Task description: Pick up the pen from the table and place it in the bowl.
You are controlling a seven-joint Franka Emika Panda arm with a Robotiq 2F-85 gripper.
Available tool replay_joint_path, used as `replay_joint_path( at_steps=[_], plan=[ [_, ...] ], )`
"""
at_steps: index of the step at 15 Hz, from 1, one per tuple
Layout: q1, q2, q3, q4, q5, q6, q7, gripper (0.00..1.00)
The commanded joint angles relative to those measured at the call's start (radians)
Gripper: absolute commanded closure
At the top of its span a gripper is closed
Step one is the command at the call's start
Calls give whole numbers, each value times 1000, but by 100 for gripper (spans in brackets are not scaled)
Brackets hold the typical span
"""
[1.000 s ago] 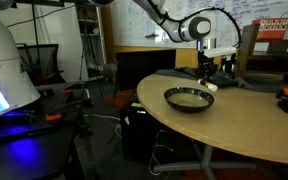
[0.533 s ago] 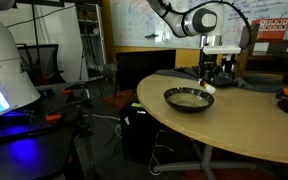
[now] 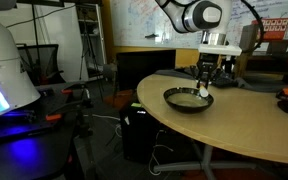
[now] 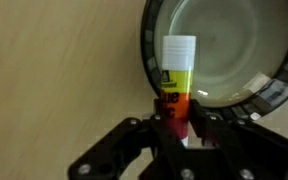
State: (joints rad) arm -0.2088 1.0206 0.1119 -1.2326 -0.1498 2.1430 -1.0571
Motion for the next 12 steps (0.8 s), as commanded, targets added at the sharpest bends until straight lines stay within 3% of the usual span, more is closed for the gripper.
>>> replay_joint_path(
  at_steps=[1, 10, 11, 12],
  plan=[
    [-19, -110, -8, -200, 43, 92, 64, 92],
    [-24, -256, -35, -519, 31, 238, 198, 92],
    [-23, -268, -37, -544, 30, 252, 210, 54],
    [-24, -282, -36, -569, 29, 269, 216, 41]
  ],
)
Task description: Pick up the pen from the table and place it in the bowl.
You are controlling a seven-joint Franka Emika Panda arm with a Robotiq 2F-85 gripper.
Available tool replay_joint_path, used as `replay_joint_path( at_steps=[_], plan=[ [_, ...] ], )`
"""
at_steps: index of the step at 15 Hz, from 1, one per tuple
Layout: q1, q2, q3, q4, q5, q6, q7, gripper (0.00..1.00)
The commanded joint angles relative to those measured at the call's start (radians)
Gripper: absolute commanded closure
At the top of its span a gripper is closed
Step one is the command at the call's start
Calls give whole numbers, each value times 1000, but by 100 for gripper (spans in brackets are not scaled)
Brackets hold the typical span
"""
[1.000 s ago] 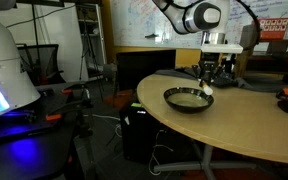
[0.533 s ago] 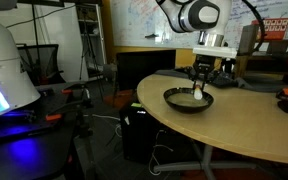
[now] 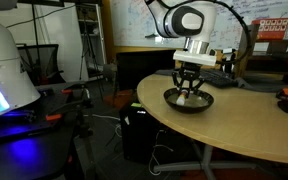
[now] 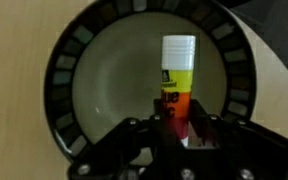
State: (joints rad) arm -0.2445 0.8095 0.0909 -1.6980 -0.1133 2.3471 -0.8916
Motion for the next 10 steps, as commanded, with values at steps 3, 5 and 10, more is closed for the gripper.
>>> replay_joint_path(
  at_steps=[3, 5, 10],
  plan=[
    [25, -110, -26, -166, -32, 151, 76, 19],
    [42, -147, -39, -212, -55, 232, 118, 6],
    [44, -226, -29, -252, -67, 175, 165, 0]
  ],
)
